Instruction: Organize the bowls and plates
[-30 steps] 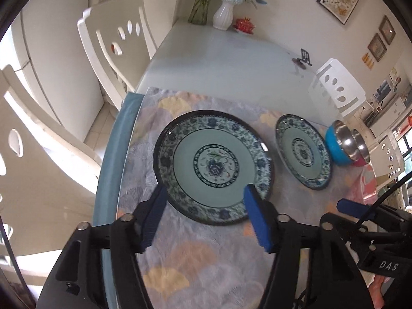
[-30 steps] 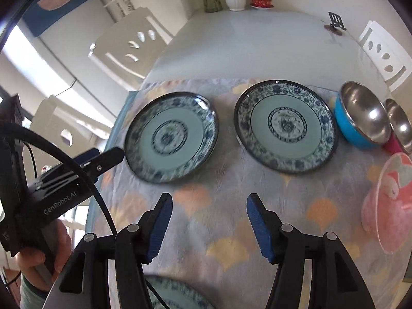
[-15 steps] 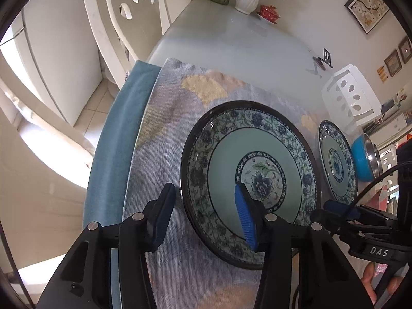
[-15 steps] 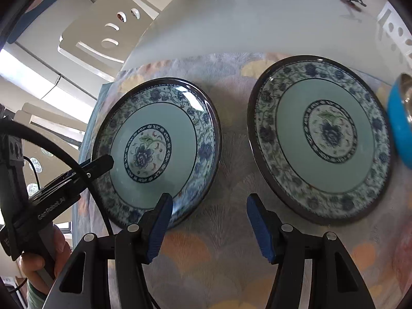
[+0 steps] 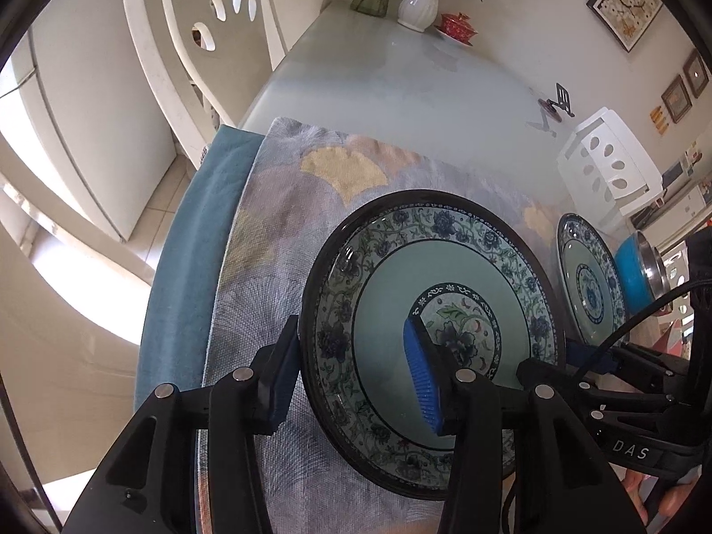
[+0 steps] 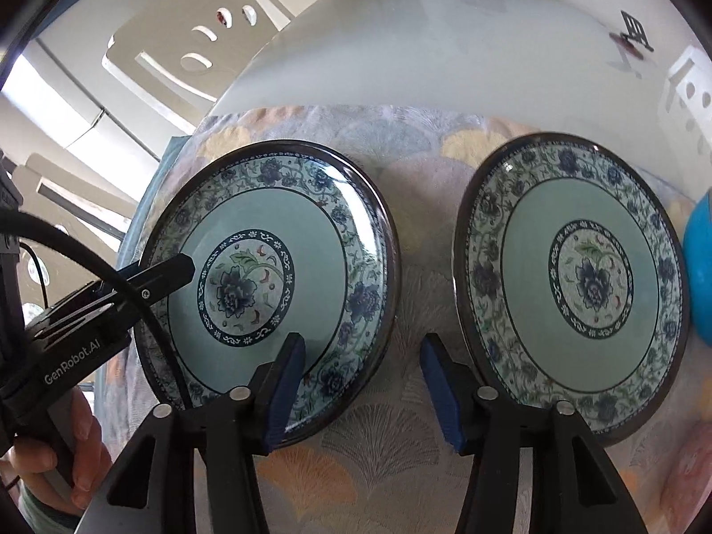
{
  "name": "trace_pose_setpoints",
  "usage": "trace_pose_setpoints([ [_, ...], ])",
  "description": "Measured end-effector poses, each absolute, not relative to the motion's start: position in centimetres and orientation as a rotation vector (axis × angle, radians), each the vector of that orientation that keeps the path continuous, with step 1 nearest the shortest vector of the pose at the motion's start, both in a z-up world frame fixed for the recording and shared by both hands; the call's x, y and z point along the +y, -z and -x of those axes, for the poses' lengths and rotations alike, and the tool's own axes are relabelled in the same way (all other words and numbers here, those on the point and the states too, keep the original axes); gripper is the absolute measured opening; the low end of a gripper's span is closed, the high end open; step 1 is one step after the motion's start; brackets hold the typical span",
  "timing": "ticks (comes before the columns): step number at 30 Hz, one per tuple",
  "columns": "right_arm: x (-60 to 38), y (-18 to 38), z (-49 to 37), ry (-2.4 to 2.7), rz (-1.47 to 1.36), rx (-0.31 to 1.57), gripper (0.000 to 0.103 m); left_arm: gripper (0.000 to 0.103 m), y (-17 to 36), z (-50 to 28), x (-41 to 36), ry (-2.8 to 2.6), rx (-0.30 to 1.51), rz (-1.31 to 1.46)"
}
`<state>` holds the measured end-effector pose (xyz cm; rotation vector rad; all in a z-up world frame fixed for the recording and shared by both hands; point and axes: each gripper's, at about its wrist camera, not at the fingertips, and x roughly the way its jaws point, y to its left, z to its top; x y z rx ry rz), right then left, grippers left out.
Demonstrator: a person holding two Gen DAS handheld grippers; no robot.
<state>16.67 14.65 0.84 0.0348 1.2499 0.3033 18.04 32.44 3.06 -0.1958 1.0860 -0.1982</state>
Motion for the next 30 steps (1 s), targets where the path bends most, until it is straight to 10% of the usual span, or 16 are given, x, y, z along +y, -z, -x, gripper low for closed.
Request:
trace_pose_setpoints([
  [30,15.0,-6.3,-13.0,-0.365,0.148,1.138,0.047,0.038,-7.7,-12.7,31.0,0.191,1.028,0.129],
])
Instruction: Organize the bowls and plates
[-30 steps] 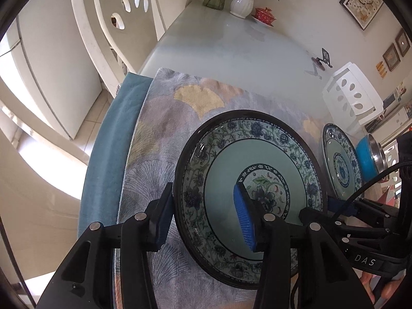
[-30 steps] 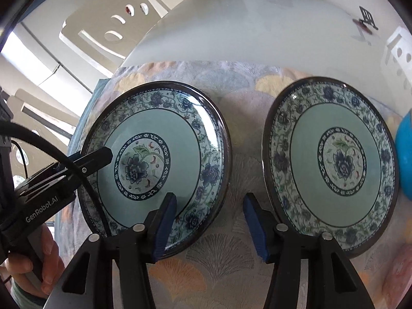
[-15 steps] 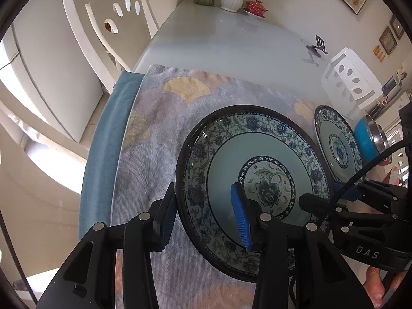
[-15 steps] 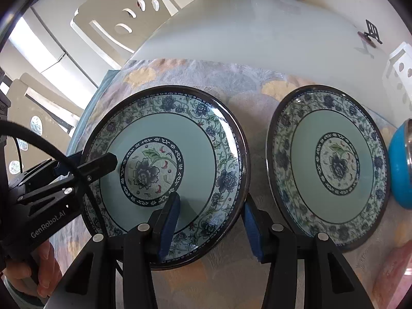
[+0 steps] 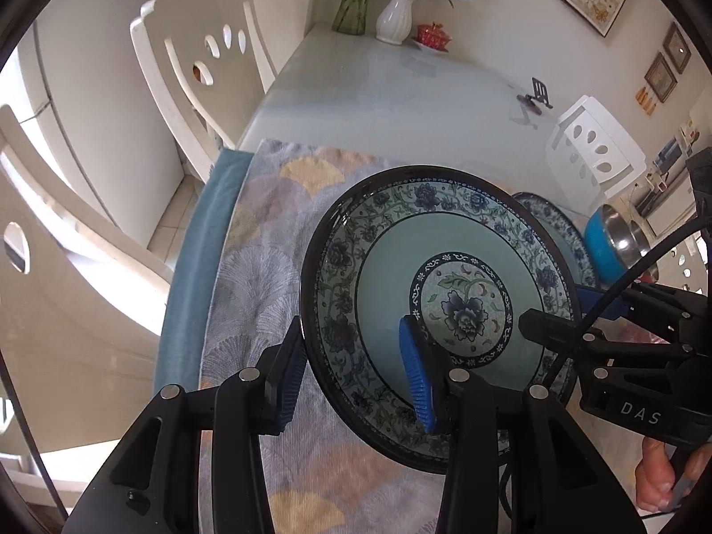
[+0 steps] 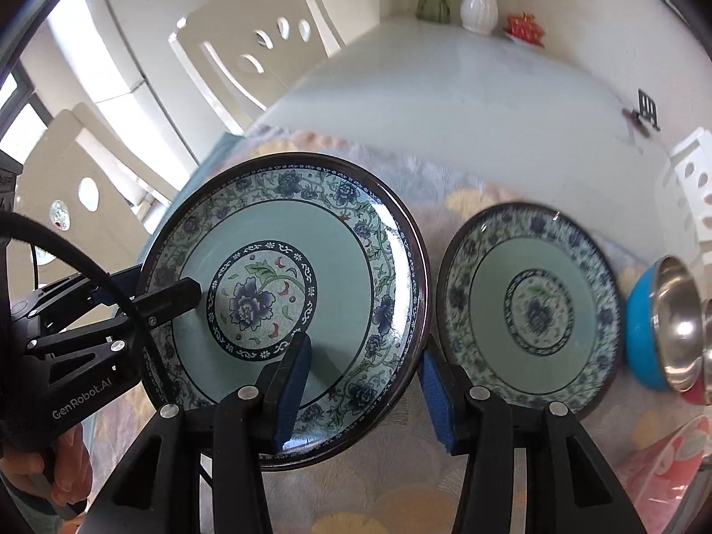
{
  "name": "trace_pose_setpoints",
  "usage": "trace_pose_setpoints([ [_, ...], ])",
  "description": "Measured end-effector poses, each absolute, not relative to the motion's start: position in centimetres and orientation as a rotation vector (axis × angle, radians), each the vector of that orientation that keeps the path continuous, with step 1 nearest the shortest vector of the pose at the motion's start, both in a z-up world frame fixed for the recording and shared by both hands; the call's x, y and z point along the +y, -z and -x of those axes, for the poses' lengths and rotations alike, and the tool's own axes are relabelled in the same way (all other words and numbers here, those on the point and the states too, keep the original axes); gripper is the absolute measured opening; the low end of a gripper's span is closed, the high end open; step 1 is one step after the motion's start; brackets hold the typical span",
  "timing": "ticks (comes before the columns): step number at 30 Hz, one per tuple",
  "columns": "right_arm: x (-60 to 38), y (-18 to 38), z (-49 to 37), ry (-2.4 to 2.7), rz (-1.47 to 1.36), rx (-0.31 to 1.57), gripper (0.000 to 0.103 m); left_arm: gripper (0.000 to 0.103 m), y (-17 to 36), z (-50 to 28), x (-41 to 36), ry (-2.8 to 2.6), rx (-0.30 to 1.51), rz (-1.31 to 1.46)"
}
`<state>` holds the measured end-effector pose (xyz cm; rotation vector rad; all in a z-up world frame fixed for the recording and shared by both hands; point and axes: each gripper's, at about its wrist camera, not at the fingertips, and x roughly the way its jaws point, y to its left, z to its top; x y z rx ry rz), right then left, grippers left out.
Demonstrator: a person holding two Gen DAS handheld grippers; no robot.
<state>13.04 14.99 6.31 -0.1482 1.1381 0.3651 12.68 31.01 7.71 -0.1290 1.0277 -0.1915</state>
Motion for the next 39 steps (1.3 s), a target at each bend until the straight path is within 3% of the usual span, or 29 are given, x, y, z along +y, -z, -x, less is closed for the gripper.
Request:
trace_pose_setpoints([
  [18,10.4,-12.6,-2.2,-0.374,0.091,1.121,0.048,0.038,-13.3,-0.6,28.3,0.195,0.966,0.166],
  [39,10.2,-7.9,10.3,-0.527,0.199,1.302,0.048,0.037,-9.1,13.5,27.7,0.001,1.080,0.310],
])
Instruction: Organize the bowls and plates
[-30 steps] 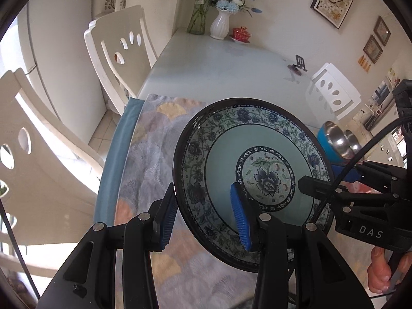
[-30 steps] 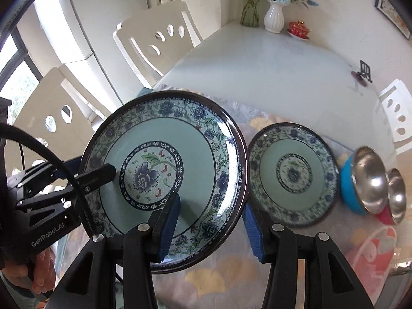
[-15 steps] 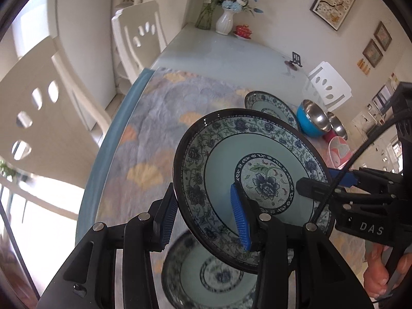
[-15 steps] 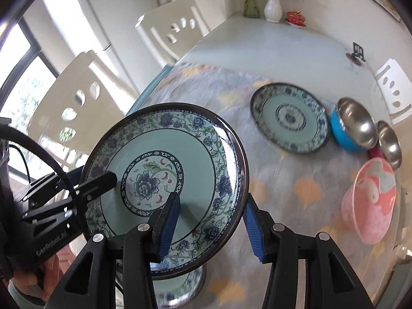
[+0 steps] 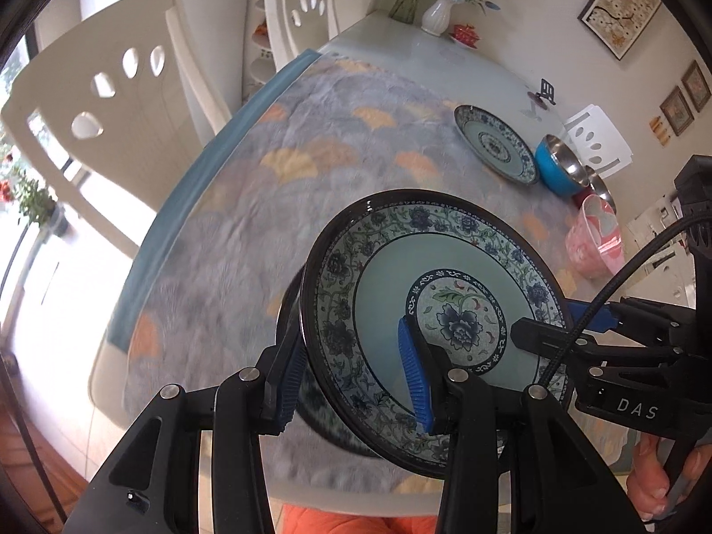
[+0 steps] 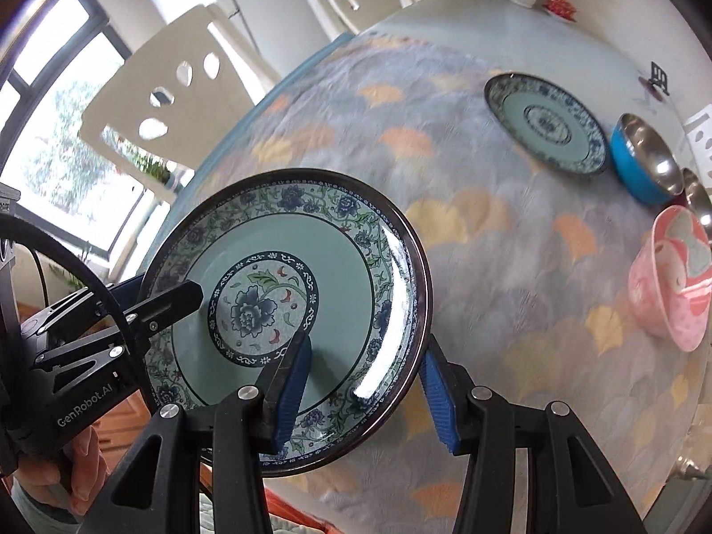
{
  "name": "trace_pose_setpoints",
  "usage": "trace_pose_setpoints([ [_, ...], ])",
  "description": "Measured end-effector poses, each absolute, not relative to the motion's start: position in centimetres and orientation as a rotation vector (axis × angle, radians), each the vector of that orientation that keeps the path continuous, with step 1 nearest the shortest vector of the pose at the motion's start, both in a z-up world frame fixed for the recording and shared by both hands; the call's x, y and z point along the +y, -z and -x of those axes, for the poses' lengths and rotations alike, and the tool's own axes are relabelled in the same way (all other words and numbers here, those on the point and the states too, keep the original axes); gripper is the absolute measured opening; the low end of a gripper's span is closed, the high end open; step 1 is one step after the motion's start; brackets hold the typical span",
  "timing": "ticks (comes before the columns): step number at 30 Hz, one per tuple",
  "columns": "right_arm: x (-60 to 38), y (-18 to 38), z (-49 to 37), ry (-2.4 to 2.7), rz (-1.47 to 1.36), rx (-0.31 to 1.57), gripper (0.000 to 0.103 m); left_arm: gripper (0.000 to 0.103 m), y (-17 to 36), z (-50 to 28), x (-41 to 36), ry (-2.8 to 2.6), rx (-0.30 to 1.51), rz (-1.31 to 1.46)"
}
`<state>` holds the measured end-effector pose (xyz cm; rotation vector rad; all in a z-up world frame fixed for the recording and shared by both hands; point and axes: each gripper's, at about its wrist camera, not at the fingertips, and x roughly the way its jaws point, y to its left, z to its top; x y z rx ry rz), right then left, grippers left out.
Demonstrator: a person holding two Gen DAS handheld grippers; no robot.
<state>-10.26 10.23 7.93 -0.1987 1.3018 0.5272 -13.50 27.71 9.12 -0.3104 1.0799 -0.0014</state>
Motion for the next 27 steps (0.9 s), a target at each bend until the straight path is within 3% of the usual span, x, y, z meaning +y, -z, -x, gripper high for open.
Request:
trace_pose_setpoints([
  [13,11.0,-3.6,12.4,-0.553,0.227,1.384,0.048,0.037,-6.0,16.4,28.5,-0.040,1.117,0.384],
  [27,11.9,-1.3,11.7,-0.500,0.274,1.388,0.048,0.037,-5.0,13.8,29.3,-0.048,1.125,0.384],
])
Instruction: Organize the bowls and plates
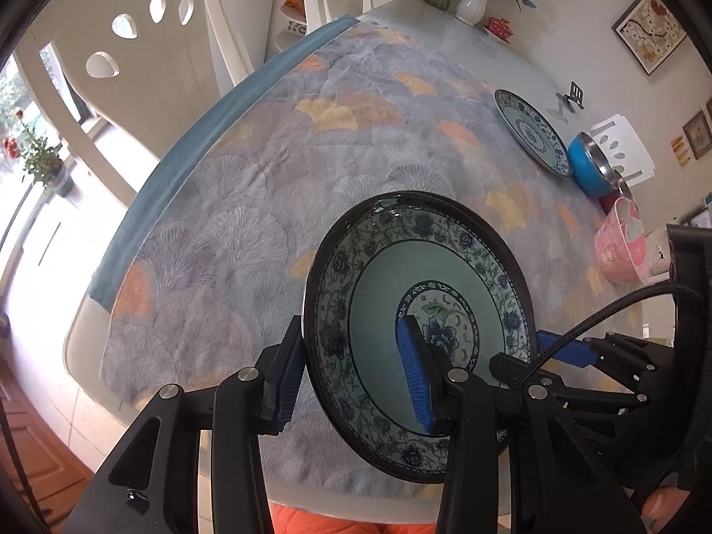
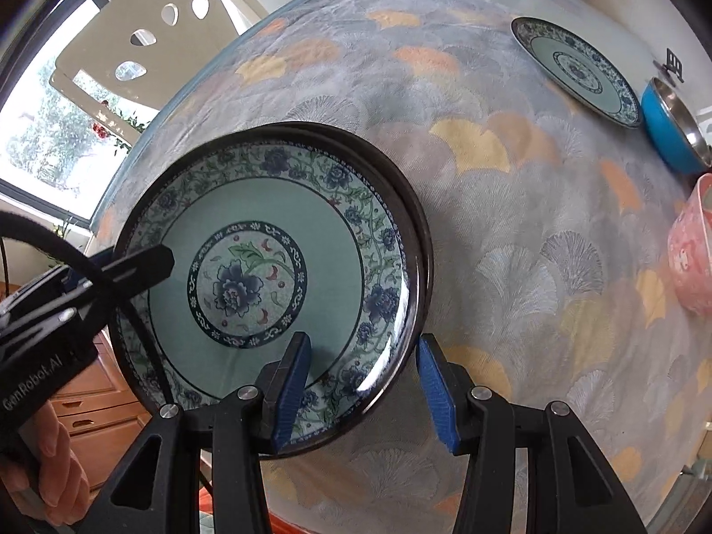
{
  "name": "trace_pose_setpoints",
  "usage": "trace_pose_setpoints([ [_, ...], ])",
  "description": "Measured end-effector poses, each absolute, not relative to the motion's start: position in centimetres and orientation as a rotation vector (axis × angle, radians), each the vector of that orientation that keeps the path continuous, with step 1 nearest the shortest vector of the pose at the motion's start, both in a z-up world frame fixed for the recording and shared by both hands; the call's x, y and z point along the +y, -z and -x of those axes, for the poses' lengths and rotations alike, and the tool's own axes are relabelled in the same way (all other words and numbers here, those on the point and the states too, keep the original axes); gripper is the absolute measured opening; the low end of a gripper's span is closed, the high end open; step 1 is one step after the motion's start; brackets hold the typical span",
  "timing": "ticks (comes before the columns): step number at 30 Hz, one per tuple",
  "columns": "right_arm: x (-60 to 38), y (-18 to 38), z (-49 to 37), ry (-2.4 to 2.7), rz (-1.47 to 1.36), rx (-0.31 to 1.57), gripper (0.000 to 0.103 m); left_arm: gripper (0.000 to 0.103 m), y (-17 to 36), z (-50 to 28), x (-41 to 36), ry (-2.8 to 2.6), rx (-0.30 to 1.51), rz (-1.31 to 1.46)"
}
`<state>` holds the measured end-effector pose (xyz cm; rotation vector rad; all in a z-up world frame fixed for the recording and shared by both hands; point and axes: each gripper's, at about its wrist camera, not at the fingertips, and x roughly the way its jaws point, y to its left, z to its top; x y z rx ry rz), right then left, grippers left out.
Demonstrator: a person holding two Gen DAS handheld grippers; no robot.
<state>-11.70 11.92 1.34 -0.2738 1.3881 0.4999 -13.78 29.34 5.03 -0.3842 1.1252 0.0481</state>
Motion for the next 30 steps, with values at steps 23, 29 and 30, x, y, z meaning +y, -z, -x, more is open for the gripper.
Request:
trace_pose_setpoints([
  [23,7.5,-7.2,5.3,-0.372,-0.007,1.312,0.048,0.040,-12.6,6.5,30.9,0.037,0.984,0.295],
  [29,6.9,-7.9,3.6,-0.338,-0.068,1.289,0.048,0.040,-14.0,3.1,28.7,0.143,0.974,0.215],
  [30,6.7,-8.1,3.3,-0.330,-0.085,1.283,0.048,0.040,-14.2,2.5,28.4,0.158,0.970,0.202],
])
